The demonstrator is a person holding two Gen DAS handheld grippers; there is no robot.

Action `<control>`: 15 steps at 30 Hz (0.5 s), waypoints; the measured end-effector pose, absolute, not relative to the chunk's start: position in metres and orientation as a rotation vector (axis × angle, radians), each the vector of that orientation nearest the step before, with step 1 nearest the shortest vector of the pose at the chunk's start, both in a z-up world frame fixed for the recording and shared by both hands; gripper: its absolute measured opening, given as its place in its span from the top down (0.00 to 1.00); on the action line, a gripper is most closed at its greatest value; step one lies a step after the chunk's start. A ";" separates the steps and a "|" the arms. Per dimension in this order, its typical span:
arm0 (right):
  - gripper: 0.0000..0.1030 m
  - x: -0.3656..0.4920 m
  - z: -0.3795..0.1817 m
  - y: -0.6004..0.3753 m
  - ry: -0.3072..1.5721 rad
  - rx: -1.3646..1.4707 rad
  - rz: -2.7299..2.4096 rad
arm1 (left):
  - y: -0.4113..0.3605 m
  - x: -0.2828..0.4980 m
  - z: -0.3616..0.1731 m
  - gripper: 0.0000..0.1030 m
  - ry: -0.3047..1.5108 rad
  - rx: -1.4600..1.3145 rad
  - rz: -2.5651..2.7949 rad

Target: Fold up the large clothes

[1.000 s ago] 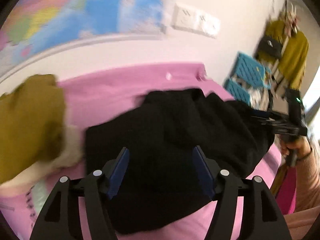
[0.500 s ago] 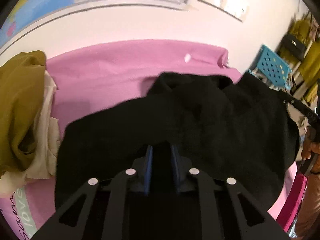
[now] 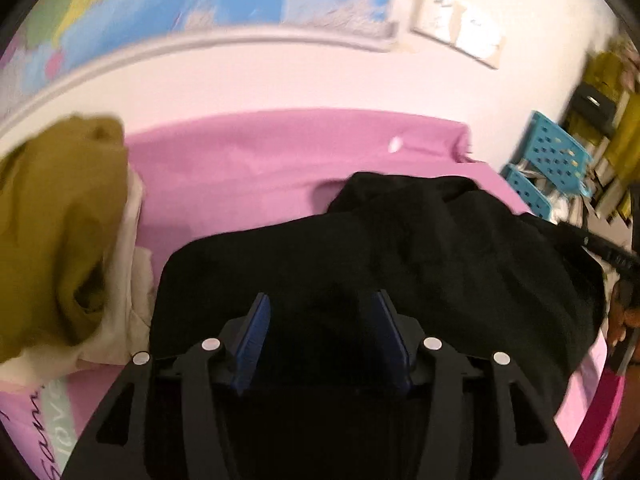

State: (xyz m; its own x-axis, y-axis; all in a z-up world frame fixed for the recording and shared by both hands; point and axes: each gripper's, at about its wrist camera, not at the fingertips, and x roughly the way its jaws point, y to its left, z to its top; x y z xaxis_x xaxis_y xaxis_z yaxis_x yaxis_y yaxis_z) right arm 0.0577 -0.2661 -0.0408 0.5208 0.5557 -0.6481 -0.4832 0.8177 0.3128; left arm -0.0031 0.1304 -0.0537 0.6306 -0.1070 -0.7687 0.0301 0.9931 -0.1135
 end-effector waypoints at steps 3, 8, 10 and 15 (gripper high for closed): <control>0.58 0.041 -0.028 -0.251 0.765 0.083 0.710 | 0.120 -0.013 -0.048 0.47 0.869 -0.071 -0.111; 0.51 0.033 -0.052 -0.210 0.829 -0.043 0.746 | 0.103 -0.022 -0.050 0.45 0.863 0.006 -0.100; 0.62 0.043 -0.068 -0.205 0.876 -0.019 0.718 | 0.100 -0.023 -0.053 0.45 0.871 0.007 -0.106; 0.84 0.054 -0.081 -0.206 0.914 0.071 0.720 | 0.100 -0.026 -0.055 0.44 0.877 0.004 -0.108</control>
State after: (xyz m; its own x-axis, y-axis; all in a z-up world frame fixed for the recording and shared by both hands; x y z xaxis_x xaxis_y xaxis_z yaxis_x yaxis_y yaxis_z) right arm 0.0543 -0.2061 -0.0810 0.3960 0.5964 -0.6982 -0.5388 0.7666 0.3493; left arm -0.0262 0.0999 -0.0546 0.6344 -0.0927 -0.7674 0.0963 0.9945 -0.0406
